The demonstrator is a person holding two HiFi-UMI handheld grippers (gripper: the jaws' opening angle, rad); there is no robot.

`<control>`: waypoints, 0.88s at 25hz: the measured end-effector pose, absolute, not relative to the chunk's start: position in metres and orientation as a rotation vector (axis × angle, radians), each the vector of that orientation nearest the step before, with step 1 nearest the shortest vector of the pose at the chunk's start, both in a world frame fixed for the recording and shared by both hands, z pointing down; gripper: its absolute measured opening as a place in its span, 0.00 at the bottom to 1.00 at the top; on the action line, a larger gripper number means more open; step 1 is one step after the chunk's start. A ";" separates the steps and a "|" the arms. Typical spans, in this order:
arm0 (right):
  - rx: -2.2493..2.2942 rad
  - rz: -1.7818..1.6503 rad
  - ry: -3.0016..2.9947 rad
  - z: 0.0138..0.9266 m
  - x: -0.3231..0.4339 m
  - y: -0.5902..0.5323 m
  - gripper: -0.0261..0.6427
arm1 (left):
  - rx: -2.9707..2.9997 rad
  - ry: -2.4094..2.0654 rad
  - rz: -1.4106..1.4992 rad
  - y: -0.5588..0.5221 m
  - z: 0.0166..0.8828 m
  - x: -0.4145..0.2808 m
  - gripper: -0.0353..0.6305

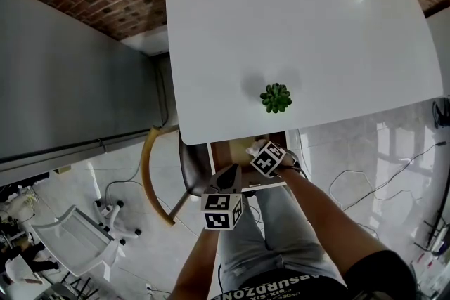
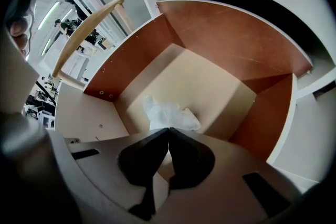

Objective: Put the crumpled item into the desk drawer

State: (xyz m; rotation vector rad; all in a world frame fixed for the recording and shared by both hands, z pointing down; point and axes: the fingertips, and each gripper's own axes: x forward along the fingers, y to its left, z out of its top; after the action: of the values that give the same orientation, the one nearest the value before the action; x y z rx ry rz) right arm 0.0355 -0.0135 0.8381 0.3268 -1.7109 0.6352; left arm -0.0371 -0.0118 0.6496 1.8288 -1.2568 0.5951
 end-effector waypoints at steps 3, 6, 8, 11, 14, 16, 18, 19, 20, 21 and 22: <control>0.326 0.636 -1.709 0.840 0.034 -0.014 0.04 | 1.828 -1.260 0.591 -0.012 0.650 -0.036 0.06; 0.324 0.637 -1.702 0.844 0.033 -0.012 0.04 | 1.824 -1.262 0.591 -0.010 0.651 -0.035 0.06; 0.324 0.638 -1.696 0.846 0.032 -0.012 0.04 | 1.819 -1.266 0.590 -0.009 0.651 -0.036 0.06; 0.323 0.639 -1.683 0.850 0.032 -0.011 0.04 | 1.814 -1.269 0.590 -0.007 0.653 -0.037 0.06; 0.322 0.642 -1.673 0.853 0.031 -0.012 0.04 | 1.805 -1.271 0.594 -0.005 0.655 -0.039 0.06; 0.323 0.644 -1.668 0.855 0.031 -0.013 0.04 | 1.797 -1.273 0.590 -0.004 0.657 -0.039 0.06; 0.326 0.643 -1.664 0.857 0.030 -0.015 0.04 | 1.795 -1.272 0.584 -0.005 0.659 -0.039 0.06; 0.327 0.642 -1.661 0.859 0.030 -0.016 0.04 | 1.795 -1.270 0.583 -0.005 0.660 -0.039 0.06; 0.328 0.641 -1.659 0.860 0.030 -0.018 0.04 | 1.795 -1.268 0.583 -0.005 0.661 -0.040 0.06; 0.327 0.640 -1.657 0.861 0.029 -0.019 0.04 | 1.794 -1.267 0.583 -0.006 0.663 -0.040 0.06; 0.325 0.639 -1.654 0.861 0.028 -0.019 0.04 | 1.793 -1.266 0.583 -0.006 0.664 -0.041 0.06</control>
State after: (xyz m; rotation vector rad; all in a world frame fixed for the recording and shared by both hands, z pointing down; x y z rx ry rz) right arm 0.0285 -0.0193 0.8613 0.3253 -1.6543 0.6386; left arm -0.0408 -0.0057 0.6638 1.7926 -1.2656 0.5829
